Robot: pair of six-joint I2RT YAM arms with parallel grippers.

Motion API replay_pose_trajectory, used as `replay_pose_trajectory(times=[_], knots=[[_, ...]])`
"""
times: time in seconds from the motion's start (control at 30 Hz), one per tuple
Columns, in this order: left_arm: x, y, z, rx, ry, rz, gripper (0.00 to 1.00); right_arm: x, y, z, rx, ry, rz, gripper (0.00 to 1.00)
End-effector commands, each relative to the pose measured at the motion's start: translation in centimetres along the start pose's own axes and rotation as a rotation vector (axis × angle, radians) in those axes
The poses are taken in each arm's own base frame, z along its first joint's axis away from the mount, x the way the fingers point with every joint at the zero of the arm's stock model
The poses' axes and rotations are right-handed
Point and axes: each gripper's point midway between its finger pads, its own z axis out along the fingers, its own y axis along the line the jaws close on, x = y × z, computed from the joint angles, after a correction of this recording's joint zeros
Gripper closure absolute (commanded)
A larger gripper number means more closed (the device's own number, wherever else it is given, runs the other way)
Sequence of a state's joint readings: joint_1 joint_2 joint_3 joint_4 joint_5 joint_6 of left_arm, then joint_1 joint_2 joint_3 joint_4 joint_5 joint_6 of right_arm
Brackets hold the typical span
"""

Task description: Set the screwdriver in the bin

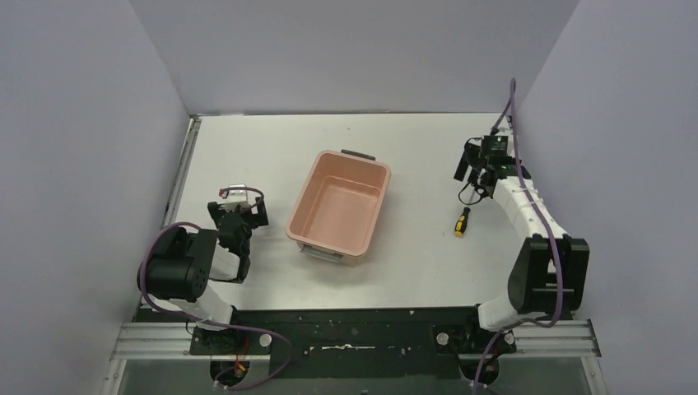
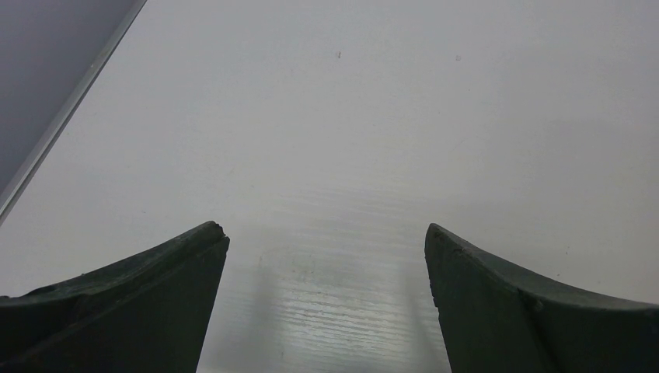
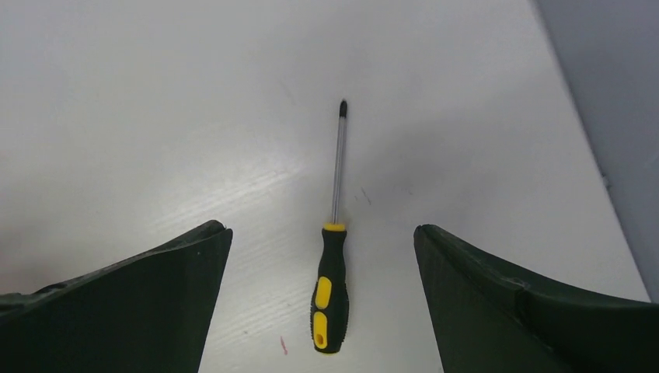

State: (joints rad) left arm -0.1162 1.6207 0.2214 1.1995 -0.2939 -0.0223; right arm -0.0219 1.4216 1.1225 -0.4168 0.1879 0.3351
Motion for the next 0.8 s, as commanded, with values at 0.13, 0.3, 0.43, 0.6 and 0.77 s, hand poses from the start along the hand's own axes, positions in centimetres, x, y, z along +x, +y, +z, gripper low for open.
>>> replay_pose_trajectory(times=[0.13, 0.3, 0.43, 0.6, 0.77], knots=[[-1.9, -0.2, 0.7, 0.006, -0.058, -0.024, 0.03, 10.1, -1.1, 5.5, 0.008, 0.412, -0.108, 0.21], [-2.0, -0.2, 0.7, 0.007, -0.06, -0.025, 0.03, 12.9, -0.5, 7.0, -0.029, 0.478, -0.105, 0.43], [-2.0, -0.3, 0.7, 0.007, -0.06, -0.025, 0.03, 14.9, -1.4, 7.0, -0.005, 0.531, -0.106, 0.72], [-2.0, -0.3, 0.6, 0.008, -0.06, -0.024, 0.03, 12.8, -1.5, 5.3, -0.007, 0.538, -0.11, 1.0], [-2.0, -0.2, 0.7, 0.006, -0.06, -0.024, 0.03, 5.7, -0.9, 0.8, -0.01, 0.464, -0.084, 1.0]])
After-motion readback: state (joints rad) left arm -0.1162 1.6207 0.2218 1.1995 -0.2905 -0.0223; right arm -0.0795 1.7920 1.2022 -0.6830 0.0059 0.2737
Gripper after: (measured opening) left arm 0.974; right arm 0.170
